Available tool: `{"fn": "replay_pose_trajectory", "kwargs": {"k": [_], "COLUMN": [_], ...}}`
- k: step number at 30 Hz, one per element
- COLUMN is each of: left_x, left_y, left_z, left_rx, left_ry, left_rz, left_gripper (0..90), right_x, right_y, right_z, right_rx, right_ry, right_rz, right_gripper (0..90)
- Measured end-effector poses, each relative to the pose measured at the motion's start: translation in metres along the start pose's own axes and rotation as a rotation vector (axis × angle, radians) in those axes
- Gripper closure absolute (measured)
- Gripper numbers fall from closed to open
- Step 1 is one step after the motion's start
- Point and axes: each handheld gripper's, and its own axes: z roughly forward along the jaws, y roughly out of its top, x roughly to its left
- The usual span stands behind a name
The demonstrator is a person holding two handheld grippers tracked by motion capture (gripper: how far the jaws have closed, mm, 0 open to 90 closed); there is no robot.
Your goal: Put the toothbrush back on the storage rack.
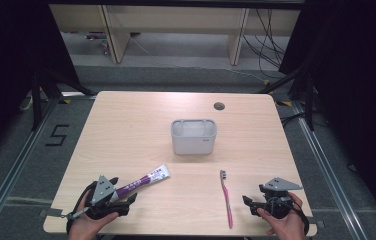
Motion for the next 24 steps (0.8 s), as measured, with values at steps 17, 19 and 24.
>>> {"fn": "replay_pose_trajectory", "kwargs": {"k": [17,19,24], "left_x": [-0.001,0.000,0.000], "left_y": [-0.001,-0.001,-0.002], "left_z": [0.000,0.000,0.001], "left_rx": [0.013,0.012,0.016], "left_ry": [0.000,0.001,-0.001], "left_rz": [0.000,-0.002,-0.002], "left_gripper": [17.1,17.0,17.0], "right_x": [0.012,0.013,0.021], "right_y": [0.017,0.021,0.028], "right_z": [0.005,0.005,0.009], "right_rx": [0.072,0.091,0.102], "right_ry": [0.060,0.069,0.092], "right_rz": [-0.020,-0.038,-0.079], "right_gripper": [36.7,39.2,43.2]}}
